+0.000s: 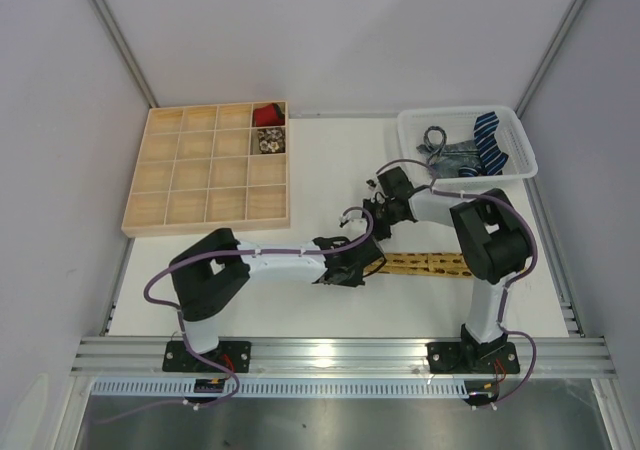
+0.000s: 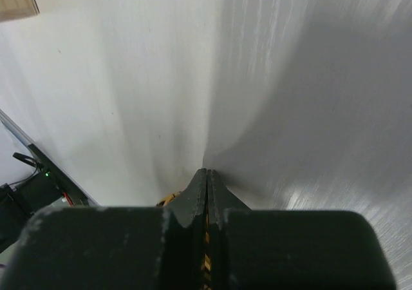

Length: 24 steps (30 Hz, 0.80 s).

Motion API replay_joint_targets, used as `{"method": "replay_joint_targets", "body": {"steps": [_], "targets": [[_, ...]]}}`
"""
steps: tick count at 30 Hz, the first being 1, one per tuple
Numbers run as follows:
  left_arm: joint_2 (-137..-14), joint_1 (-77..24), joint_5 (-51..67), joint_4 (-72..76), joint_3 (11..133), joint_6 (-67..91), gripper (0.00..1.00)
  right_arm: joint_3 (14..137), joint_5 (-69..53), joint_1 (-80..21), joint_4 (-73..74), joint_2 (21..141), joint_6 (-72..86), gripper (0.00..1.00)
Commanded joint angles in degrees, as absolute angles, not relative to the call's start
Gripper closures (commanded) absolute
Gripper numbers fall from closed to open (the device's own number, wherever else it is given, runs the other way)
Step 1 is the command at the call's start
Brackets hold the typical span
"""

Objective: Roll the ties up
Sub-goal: Roll the tie

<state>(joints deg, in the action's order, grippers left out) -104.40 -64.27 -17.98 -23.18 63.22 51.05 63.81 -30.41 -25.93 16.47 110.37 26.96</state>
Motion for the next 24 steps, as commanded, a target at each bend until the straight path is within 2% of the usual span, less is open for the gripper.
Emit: {"method": "replay_joint_targets", "body": {"steps": [1,7,20,24], "targets": [[-106.79,-64.34,-22.33,-26.81,64.6,52.03,1.0,59.69,-29.35,-27.5,16.7,107.15,27.33,0.99],[-106.79,-64.34,-22.24,-26.89,65.13,51.59,1.0,54.23,-31.99,-30.32,14.59,103.63,28.65,0.99],[-104.51,-66.53,-19.34,-26.02,65.04,49.75,1.0,67.4,-29.01,-25.93,21.09,107.93,25.23,1.0],[-104.59,-67.5,-18.46,-24.7,65.13,49.92,0.99,65.57,-29.53,-26.1,20.13,108.29,25.49,1.0]]}}
